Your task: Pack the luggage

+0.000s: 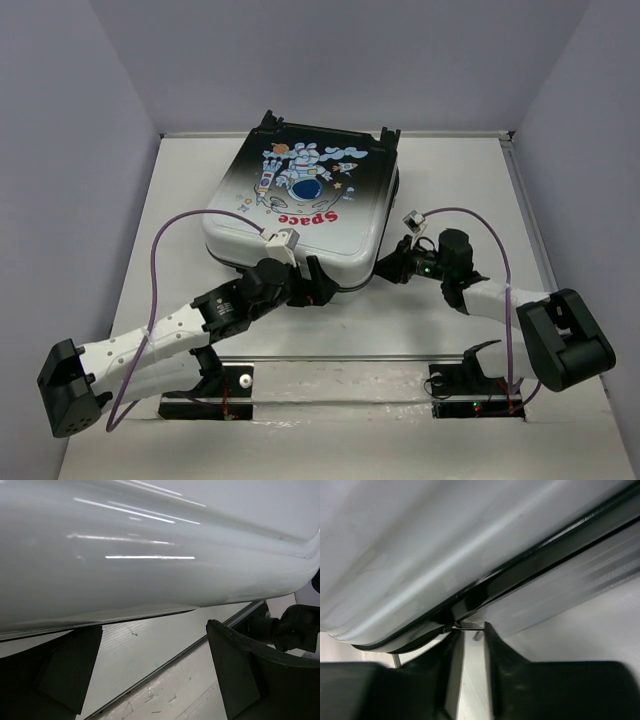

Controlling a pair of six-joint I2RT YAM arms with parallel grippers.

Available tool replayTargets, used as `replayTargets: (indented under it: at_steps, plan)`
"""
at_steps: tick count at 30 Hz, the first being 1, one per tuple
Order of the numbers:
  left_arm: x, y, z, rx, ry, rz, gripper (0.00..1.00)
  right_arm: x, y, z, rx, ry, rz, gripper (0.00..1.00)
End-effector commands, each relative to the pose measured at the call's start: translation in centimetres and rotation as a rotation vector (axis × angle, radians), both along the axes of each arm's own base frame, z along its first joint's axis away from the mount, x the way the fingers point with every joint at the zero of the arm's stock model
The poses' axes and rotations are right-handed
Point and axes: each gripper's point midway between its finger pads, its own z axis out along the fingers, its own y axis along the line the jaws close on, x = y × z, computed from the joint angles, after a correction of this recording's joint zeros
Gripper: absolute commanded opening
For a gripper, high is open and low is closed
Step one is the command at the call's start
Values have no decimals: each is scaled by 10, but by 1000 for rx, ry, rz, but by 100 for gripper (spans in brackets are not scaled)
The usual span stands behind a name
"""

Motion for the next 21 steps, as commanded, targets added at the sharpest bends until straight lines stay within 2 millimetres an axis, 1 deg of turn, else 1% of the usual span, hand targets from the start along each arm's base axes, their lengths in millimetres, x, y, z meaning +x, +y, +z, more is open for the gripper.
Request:
replayTargets:
  at_steps: [1, 2, 3, 4, 5, 7, 8, 9, 10, 11, 12, 13, 14, 15, 16, 17, 18, 19, 20, 21]
  plan:
    - [23, -8, 49, -86, -113, 56, 98, 14, 8, 32, 54, -142, 17, 20]
    - [23, -10, 54, -97, -121, 51, 98, 14, 8, 32, 60, -139, 17, 17]
    - [25, -12, 58, -102, -131, 52, 98, 13, 8, 31, 65, -134, 13, 11]
    - [27, -12, 62, -105, -140, 57, 98, 10, 8, 30, 76, -117, 9, 8]
    - [29, -14, 71, -115, -155, 57, 98, 6, 9, 29, 78, -108, 17, 7]
    - [38, -15, 75, -92, -182, 73, 98, -1, 10, 25, 64, -77, 0, 7]
    - [44, -15, 87, -98, -205, 84, 98, -5, 13, 19, 41, -63, -23, 7]
    - [49, -15, 90, -89, -216, 92, 98, -6, 12, 16, 24, -55, -44, 7]
    - [55, -15, 92, -76, -229, 94, 98, -12, 11, 12, -4, -25, -58, 7]
    - [63, -11, 98, -77, -243, 113, 98, -15, 10, 8, -27, -9, -74, 7]
    - [68, -13, 106, -88, -257, 117, 98, -22, 10, -5, -82, 42, -102, 7]
    - [72, -12, 112, -92, -270, 125, 98, -22, 8, 4, -86, 19, -141, 7]
    - [73, -13, 114, -91, -275, 120, 98, -33, 11, 4, -90, 37, -119, 7]
    - [75, -15, 112, -85, -272, 114, 98, -45, 12, -4, -128, 83, -126, 7]
    - [76, -16, 111, -82, -271, 114, 98, -50, 11, -4, -135, 95, -133, 7]
    - [78, -18, 113, -81, -276, 112, 98, -55, 11, 2, -127, 87, -139, 7]
    - [79, -19, 112, -78, -274, 114, 98, -60, 11, 1, -131, 105, -141, 7]
    - [80, -20, 112, -80, -274, 112, 98, -75, 15, -4, -145, 142, -110, 7]
    - [82, -22, 114, -91, -278, 109, 98, -81, 17, -3, -147, 147, -105, 7]
    - [83, -24, 115, -95, -279, 110, 98, -97, 25, -7, -156, 177, -65, 7]
